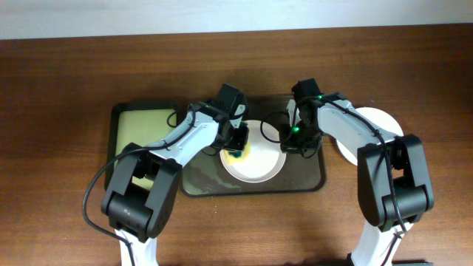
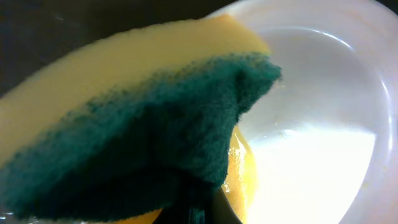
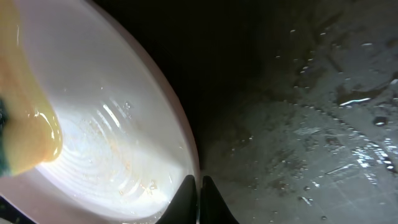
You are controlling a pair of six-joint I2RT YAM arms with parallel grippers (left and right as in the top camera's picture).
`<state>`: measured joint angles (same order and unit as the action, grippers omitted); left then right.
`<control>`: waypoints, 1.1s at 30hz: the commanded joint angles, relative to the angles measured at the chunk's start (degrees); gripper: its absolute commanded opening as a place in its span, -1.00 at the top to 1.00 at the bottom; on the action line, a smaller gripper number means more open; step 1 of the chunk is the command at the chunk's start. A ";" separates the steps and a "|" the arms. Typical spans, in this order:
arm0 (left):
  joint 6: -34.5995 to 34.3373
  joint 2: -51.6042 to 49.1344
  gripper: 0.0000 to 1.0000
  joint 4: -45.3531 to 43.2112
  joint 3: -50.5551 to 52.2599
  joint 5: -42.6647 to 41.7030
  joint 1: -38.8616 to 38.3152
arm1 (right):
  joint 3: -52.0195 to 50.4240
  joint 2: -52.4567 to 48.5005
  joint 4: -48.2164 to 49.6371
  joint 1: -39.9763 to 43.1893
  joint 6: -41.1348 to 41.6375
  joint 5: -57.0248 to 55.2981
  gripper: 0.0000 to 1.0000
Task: Clean dirty plates on tray and stack at the side
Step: 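Scrub the pink plate surface with the sponge in the left gripper, then withdraw the left gripper with sponge back over the yellow tray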
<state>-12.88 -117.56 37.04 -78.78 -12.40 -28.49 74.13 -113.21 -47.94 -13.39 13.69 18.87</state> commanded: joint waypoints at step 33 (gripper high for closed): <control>2.49 25.31 -0.99 -2.93 24.37 18.25 25.29 | -3.43 0.33 1.92 -0.90 -0.13 0.42 0.39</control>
<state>-10.92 -92.49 33.78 -54.94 5.02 -3.36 72.82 -112.97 -45.98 -13.91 13.50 20.23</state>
